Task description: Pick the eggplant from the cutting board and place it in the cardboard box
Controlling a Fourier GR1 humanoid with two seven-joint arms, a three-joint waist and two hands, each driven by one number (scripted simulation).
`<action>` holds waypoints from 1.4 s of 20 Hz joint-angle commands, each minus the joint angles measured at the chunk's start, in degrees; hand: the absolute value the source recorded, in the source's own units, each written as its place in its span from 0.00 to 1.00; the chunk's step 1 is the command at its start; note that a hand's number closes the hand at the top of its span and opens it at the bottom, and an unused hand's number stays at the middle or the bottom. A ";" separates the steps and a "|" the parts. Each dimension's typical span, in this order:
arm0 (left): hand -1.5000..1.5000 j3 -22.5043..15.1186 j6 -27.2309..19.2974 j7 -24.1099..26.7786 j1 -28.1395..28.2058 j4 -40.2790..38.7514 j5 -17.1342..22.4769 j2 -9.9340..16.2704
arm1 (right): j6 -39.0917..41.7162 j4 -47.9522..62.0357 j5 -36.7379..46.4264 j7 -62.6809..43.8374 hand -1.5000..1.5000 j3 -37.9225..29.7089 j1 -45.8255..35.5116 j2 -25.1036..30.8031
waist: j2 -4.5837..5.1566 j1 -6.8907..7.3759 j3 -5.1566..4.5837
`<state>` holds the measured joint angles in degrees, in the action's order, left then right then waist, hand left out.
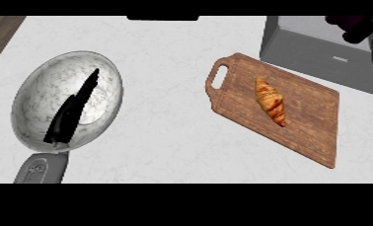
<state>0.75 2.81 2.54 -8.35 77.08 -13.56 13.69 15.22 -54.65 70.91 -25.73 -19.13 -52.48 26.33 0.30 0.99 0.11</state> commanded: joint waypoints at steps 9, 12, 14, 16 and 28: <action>0.50 0.49 0.51 -0.63 -1.33 -1.63 -0.29 -0.19 | -13.86 12.05 -12.92 16.96 0.00 -10.20 -1.55 -1.78 | 0.27 0.11 -0.03; 0.50 -0.40 -0.15 -0.81 -0.65 -0.48 -0.81 -1.25 | -19.12 10.27 -19.21 22.25 0.00 -14.95 -1.08 -4.41 | 0.08 -0.25 0.02; 0.50 -0.93 -0.90 -2.31 -1.31 -0.04 -1.76 -1.71 | -18.46 13.07 -23.22 25.42 0.00 -18.38 -2.51 -2.43 | 0.23 0.03 0.03; 0.50 -1.74 -1.47 -1.05 -0.24 0.18 -2.56 -2.45 | -19.78 17.35 -25.02 24.65 0.00 -20.40 -4.03 -2.05 | 0.31 0.59 -0.01; 0.50 0.52 0.97 -2.27 -0.06 3.14 -0.56 -0.64 | -26.04 25.17 -40.62 43.75 0.00 -34.43 1.32 6.41 | 0.35 0.69 0.05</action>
<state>0.64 2.86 1.80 -8.19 78.34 -14.95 12.52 -8.76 -32.54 34.25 11.39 -50.22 -52.86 30.62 0.55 1.41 0.26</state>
